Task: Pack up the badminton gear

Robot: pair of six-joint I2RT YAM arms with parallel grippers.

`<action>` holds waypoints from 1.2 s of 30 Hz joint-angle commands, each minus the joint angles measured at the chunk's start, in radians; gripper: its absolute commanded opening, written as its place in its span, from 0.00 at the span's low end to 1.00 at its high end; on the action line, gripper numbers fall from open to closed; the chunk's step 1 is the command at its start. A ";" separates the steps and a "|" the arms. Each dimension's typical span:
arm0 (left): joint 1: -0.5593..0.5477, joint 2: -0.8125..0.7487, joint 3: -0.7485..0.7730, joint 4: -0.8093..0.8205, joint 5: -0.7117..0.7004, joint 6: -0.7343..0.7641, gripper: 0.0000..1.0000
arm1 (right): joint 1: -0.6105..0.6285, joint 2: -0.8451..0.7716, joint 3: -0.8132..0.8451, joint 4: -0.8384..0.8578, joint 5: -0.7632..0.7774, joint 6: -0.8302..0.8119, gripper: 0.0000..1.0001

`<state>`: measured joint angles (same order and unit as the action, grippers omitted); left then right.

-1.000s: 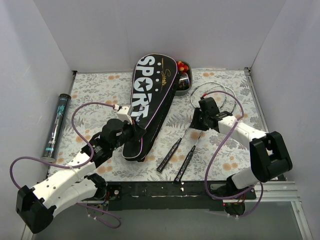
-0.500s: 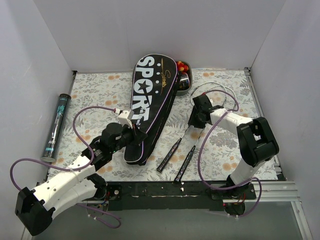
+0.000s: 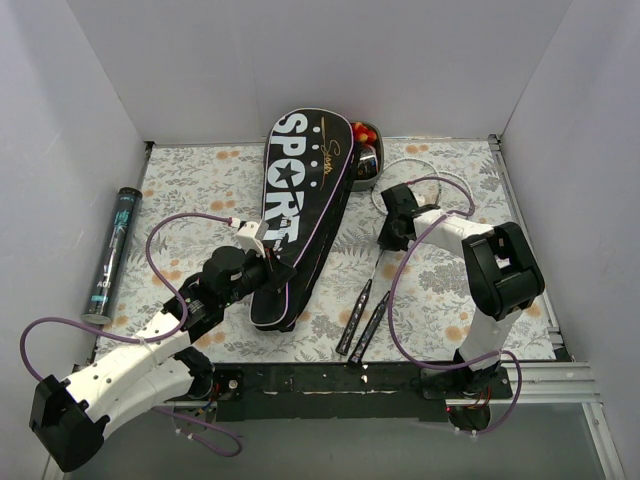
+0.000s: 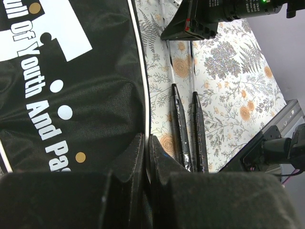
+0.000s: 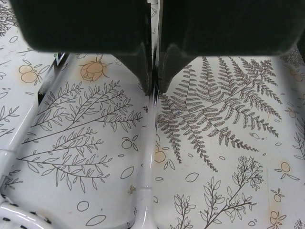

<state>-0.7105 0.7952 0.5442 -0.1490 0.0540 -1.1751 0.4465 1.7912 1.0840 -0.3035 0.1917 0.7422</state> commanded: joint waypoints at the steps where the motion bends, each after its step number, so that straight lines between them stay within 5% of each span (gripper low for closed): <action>1: -0.007 -0.019 -0.001 0.025 0.023 0.006 0.00 | 0.006 0.013 -0.002 -0.014 0.028 -0.024 0.01; 18: -0.015 -0.002 0.014 0.005 -0.008 0.022 0.00 | 0.006 -0.498 -0.016 -0.175 0.144 -0.075 0.01; 30: -0.017 0.009 0.045 0.003 -0.013 0.020 0.00 | 0.040 -0.985 -0.283 -0.327 -0.020 -0.066 0.01; 36: -0.020 0.022 0.076 0.006 -0.009 -0.003 0.00 | 0.078 -1.070 -0.297 -0.368 -0.175 -0.087 0.01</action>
<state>-0.7223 0.8165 0.5613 -0.1596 0.0406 -1.1690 0.5014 0.7502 0.7757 -0.6731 0.1482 0.6762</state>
